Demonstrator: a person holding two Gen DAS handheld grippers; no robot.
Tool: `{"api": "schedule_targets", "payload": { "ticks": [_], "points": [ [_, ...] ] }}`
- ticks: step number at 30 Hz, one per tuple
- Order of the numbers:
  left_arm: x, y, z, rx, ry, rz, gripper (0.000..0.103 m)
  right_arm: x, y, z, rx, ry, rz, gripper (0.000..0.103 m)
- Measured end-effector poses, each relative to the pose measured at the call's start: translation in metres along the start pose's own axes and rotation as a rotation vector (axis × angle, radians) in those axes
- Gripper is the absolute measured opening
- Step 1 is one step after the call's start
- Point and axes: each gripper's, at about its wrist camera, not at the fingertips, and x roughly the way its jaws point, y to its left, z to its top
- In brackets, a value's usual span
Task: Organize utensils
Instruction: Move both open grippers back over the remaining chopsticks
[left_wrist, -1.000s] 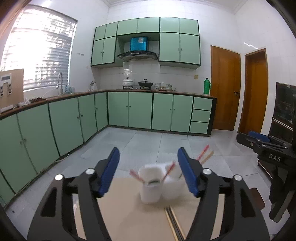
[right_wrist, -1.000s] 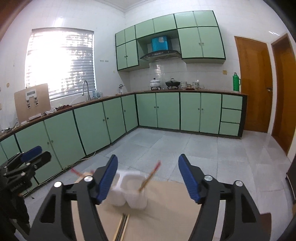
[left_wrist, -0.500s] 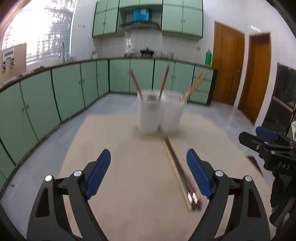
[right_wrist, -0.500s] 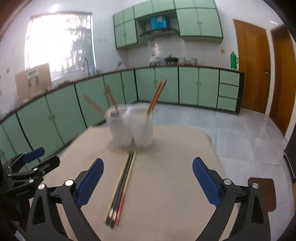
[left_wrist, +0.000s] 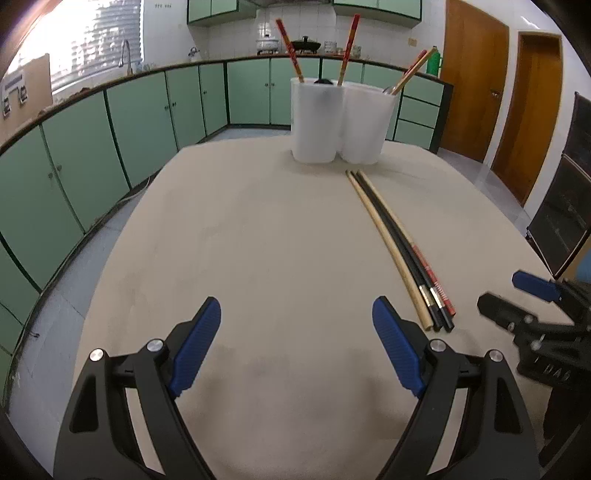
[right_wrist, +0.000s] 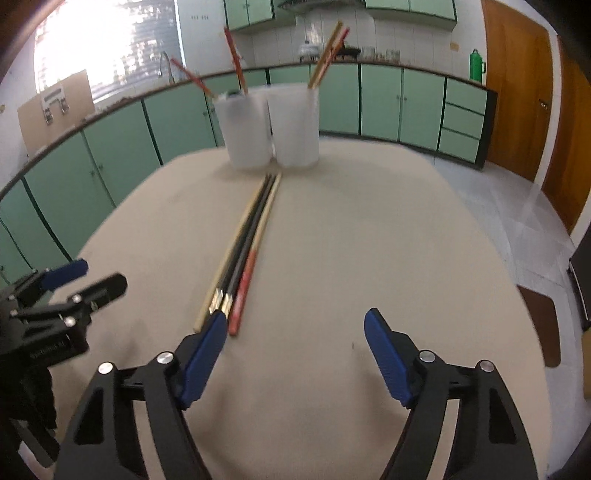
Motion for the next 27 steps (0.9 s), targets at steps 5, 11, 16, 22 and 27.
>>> {"api": "schedule_targets", "payload": {
  "ticks": [5, 11, 16, 22, 27],
  "points": [
    [0.002, 0.0, -0.002, -0.002, 0.014, 0.002, 0.082, 0.008, 0.007, -0.005, -0.015, 0.037, 0.001, 0.073],
    [0.002, 0.001, -0.001, -0.013, 0.019, 0.005, 0.083, 0.017, 0.014, -0.003, -0.037, 0.066, -0.02, 0.072],
    [0.004, 0.002, -0.001, -0.019, 0.026, 0.003, 0.083, 0.016, 0.02, -0.004, -0.056, 0.069, -0.017, 0.072],
    [0.005, 0.003, 0.0, -0.021, 0.03, 0.002, 0.083, 0.02, 0.026, -0.001, -0.054, 0.074, -0.011, 0.067],
    [0.007, 0.002, 0.001, -0.023, 0.032, 0.003, 0.083, 0.022, 0.029, 0.003, -0.056, 0.072, -0.005, 0.052]
  ]
}}
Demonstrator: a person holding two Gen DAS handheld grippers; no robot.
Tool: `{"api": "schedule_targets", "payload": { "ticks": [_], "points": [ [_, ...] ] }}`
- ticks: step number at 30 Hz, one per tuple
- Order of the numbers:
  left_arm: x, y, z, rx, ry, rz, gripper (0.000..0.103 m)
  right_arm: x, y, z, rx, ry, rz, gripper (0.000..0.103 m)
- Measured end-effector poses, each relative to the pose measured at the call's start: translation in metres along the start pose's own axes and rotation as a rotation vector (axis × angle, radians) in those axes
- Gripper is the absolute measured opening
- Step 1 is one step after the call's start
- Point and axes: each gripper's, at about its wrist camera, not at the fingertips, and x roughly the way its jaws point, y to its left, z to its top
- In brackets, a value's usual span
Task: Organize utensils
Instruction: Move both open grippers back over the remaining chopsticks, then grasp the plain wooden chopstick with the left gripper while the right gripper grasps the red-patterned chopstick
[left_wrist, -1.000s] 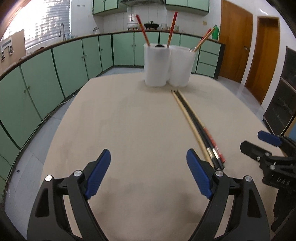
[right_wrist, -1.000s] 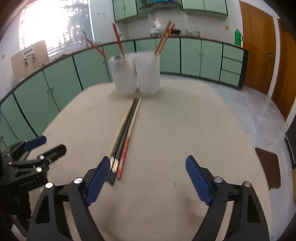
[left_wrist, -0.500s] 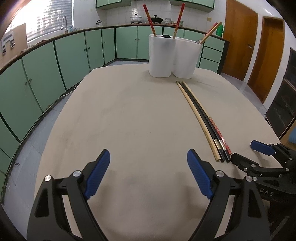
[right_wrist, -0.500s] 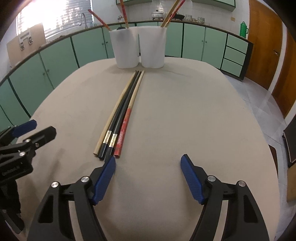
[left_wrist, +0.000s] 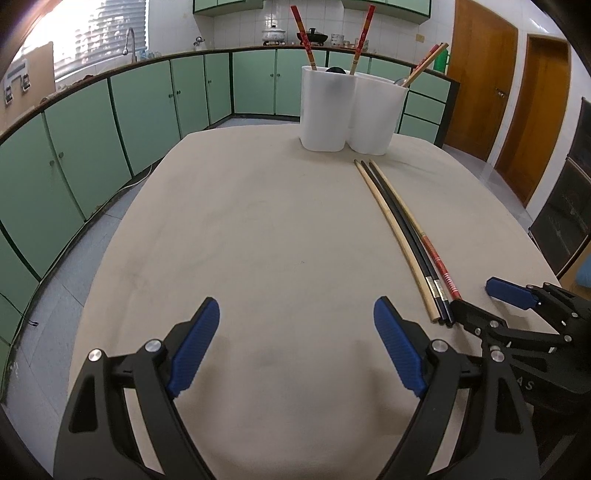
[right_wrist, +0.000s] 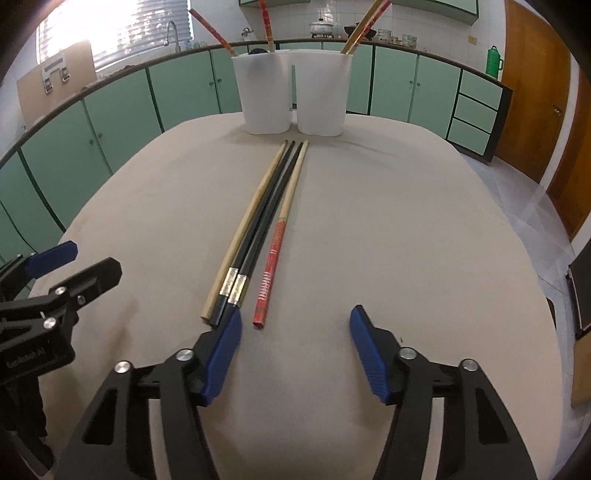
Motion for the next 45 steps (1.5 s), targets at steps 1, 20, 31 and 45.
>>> {"api": "schedule_targets", "payload": {
  "ticks": [1, 20, 31, 45],
  "points": [
    [0.0, 0.0, 0.0, 0.0, 0.001, 0.0, 0.083, 0.0, 0.001, 0.0, -0.005, -0.002, 0.0, 0.047],
    [0.017, -0.042, -0.003, 0.058, 0.054, -0.074, 0.083, -0.003, -0.03, -0.001, 0.035, -0.016, 0.006, 0.006],
    [0.031, -0.061, 0.0, 0.089, 0.094, -0.075, 0.085, -0.002, -0.037, 0.0, 0.061, -0.019, 0.03, 0.006],
    [0.031, -0.049, 0.001, 0.064, 0.1, -0.027, 0.086, -0.001, -0.033, 0.0, 0.047, -0.018, 0.023, 0.006]
  ]
}}
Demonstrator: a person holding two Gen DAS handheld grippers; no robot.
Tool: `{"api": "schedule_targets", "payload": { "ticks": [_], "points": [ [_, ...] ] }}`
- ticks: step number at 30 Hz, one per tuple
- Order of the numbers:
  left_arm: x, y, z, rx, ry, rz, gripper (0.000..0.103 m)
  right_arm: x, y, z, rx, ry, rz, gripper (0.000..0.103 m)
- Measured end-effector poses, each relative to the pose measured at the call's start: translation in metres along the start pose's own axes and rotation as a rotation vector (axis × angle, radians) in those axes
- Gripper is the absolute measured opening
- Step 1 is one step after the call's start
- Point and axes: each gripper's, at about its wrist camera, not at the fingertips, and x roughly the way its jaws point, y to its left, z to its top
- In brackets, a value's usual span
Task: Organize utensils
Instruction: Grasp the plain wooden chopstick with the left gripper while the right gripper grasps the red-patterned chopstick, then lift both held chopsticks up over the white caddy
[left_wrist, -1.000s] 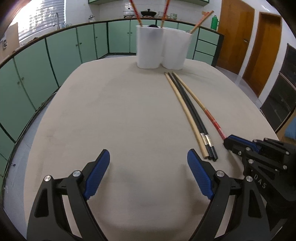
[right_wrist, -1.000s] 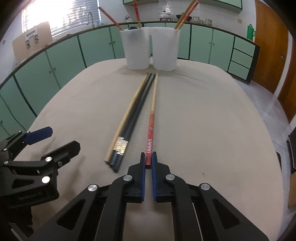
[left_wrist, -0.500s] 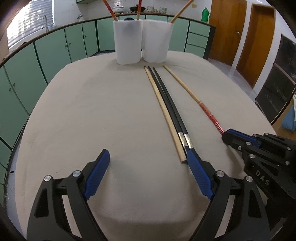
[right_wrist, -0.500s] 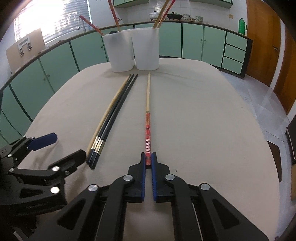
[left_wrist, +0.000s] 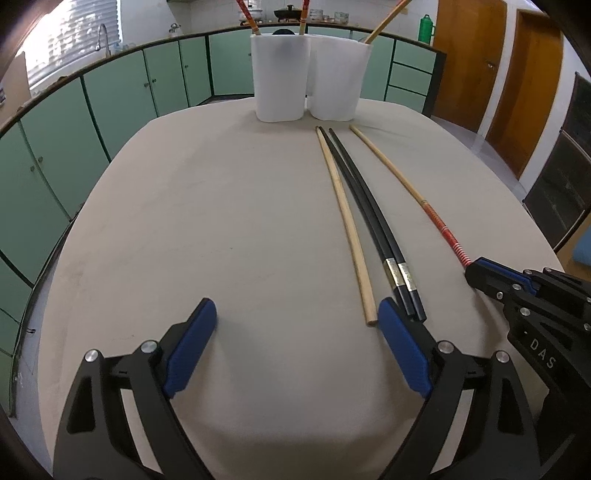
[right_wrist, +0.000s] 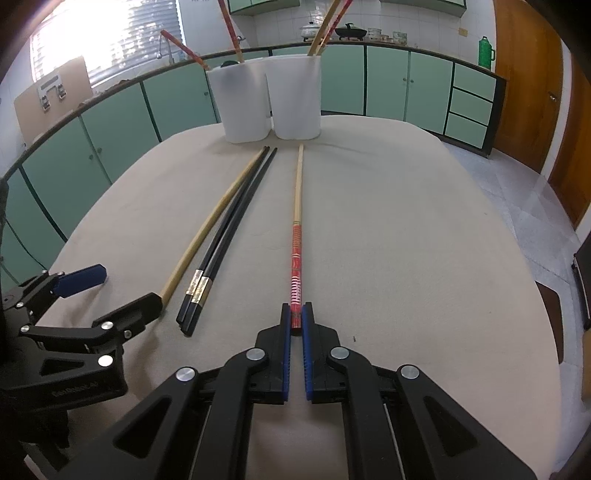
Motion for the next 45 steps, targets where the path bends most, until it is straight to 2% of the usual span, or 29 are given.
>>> {"api": "schedule_targets", "payload": {
  "ticks": [3, 6, 8, 9, 11, 20, 28, 36, 45],
  "points": [
    [0.003, -0.006, 0.002, 0.021, 0.004, 0.001, 0.075, 0.001, -0.001, 0.0, 0.004, 0.002, 0.004, 0.006],
    [0.001, -0.012, 0.002, 0.04, -0.008, -0.018, 0.053, 0.001, -0.004, 0.0, 0.018, 0.004, 0.02, 0.006],
    [0.001, -0.017, 0.002, 0.057, -0.013, -0.044, 0.03, 0.001, -0.004, 0.0, 0.02, 0.003, 0.022, 0.006],
    [0.001, -0.019, 0.002, 0.062, -0.014, -0.053, 0.025, 0.0, -0.004, 0.0, 0.019, 0.003, 0.021, 0.006],
    [0.001, -0.021, 0.002, 0.069, -0.016, -0.064, 0.007, 0.0, -0.003, 0.0, 0.016, 0.002, 0.017, 0.006],
    [-0.008, -0.015, 0.003, 0.048, -0.04, -0.065, 0.007, -0.008, -0.006, 0.002, 0.028, -0.018, 0.022, 0.006],
    [-0.045, -0.006, 0.014, 0.043, -0.123, -0.051, 0.006, -0.041, -0.008, 0.023, 0.01, -0.088, 0.017, 0.006],
    [-0.091, 0.003, 0.048, 0.026, -0.255, -0.063, 0.006, -0.082, -0.01, 0.054, -0.01, -0.184, 0.03, 0.006],
    [-0.129, 0.006, 0.092, 0.027, -0.374, -0.103, 0.006, -0.123, -0.01, 0.105, -0.041, -0.284, 0.065, 0.006]
  ]
}}
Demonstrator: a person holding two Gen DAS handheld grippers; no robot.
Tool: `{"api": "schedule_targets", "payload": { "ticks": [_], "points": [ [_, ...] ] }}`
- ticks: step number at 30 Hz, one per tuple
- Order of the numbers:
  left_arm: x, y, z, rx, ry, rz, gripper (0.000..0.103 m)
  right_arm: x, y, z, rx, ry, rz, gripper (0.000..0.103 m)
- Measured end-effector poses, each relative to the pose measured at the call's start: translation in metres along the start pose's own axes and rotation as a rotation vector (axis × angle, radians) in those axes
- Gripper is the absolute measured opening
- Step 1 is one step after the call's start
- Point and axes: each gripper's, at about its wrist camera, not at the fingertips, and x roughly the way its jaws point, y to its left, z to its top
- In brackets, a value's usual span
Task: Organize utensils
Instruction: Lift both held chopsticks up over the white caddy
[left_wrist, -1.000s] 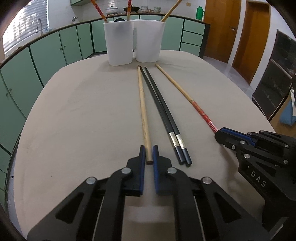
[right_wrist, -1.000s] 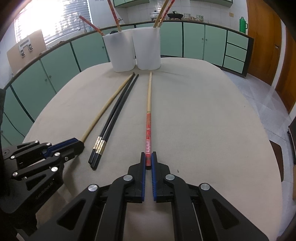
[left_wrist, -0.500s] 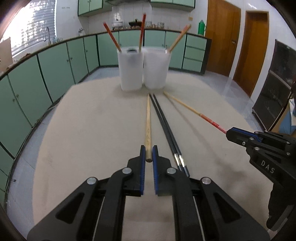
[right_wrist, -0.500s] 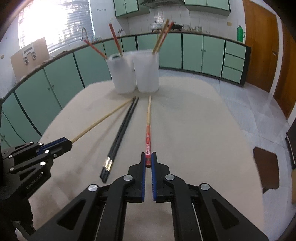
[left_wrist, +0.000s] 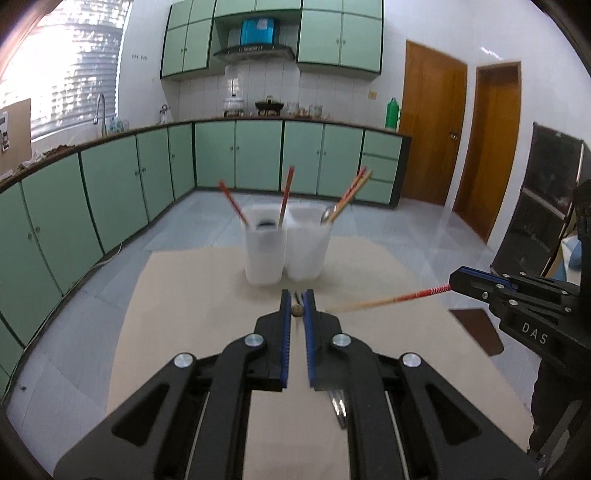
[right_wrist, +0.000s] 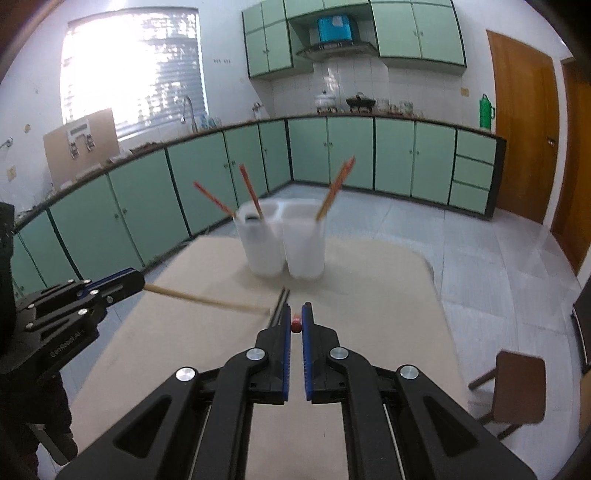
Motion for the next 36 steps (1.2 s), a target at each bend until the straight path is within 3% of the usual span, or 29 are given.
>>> {"api": "schedule_targets", "payload": {
  "ticks": [17, 28, 36],
  "points": [
    [-0.025, -0.001, 0.063, 0.02, -0.118, -0.08, 0.006, -0.025, 0.015, 0.083, -0.091, -0.108, 0.076, 0.006],
    [-0.022, -0.001, 0.146, 0.066, -0.317, -0.007, 0.006, -0.013, 0.008, 0.176, -0.068, -0.313, 0.069, 0.006],
    [0.026, 0.002, 0.186, 0.067, -0.377, 0.035, 0.006, 0.036, -0.006, 0.213, -0.009, -0.377, 0.056, 0.006]
  ]
}}
